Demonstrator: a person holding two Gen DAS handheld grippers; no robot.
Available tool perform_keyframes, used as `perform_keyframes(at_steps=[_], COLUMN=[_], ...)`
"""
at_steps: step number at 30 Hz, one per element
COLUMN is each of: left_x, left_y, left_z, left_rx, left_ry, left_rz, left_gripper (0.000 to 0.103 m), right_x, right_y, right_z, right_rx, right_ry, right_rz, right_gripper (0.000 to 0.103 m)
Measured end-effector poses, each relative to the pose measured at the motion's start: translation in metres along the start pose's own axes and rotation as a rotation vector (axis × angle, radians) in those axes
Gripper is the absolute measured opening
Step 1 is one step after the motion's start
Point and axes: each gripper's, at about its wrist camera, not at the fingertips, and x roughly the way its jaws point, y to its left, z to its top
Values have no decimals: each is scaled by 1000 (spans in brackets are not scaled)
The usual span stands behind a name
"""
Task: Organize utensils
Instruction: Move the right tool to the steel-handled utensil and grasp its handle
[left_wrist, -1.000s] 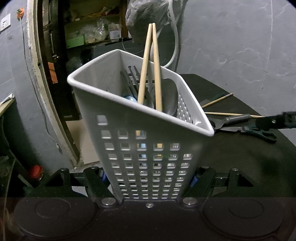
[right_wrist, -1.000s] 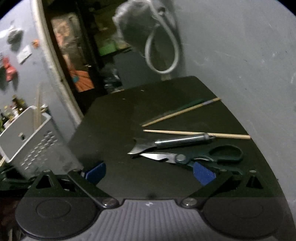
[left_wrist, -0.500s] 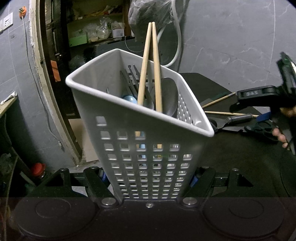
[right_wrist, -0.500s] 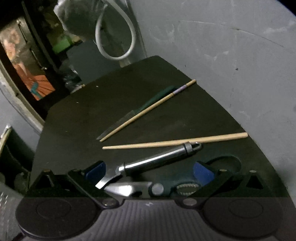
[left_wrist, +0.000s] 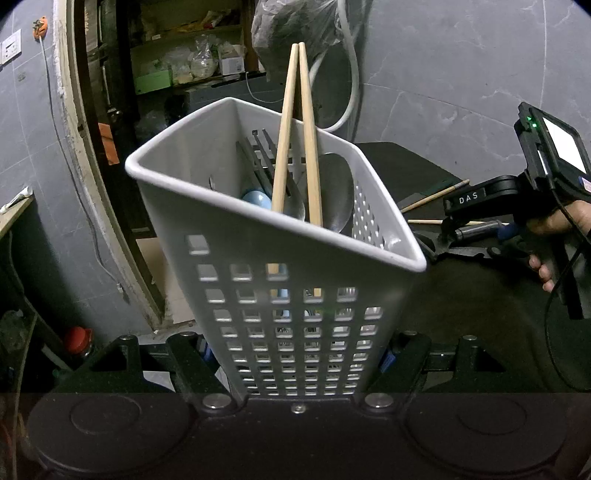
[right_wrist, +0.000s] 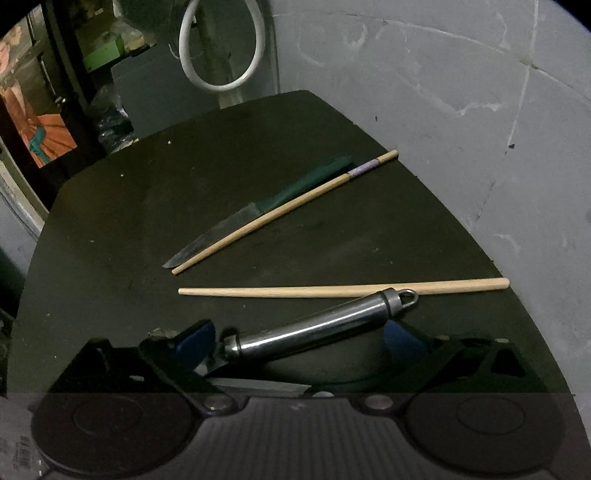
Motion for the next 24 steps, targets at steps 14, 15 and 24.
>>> perform_keyframes(at_steps=[14, 15, 24], left_x=[1, 1, 1], left_y=[3, 3, 4], left_z=[-1, -2, -1], left_rx=[6, 6, 6], left_ry=[-3, -3, -4], left_rz=[-12, -13, -13], left_gripper=[76, 76, 76], right_x=[-19, -19, -21], right_y=[4, 4, 5], right_z=[-16, -15, -16], right_rx=[-28, -26, -8], right_ry=[-62, -61, -52], right_rz=[48, 53, 107], right_gripper=[71, 70, 44])
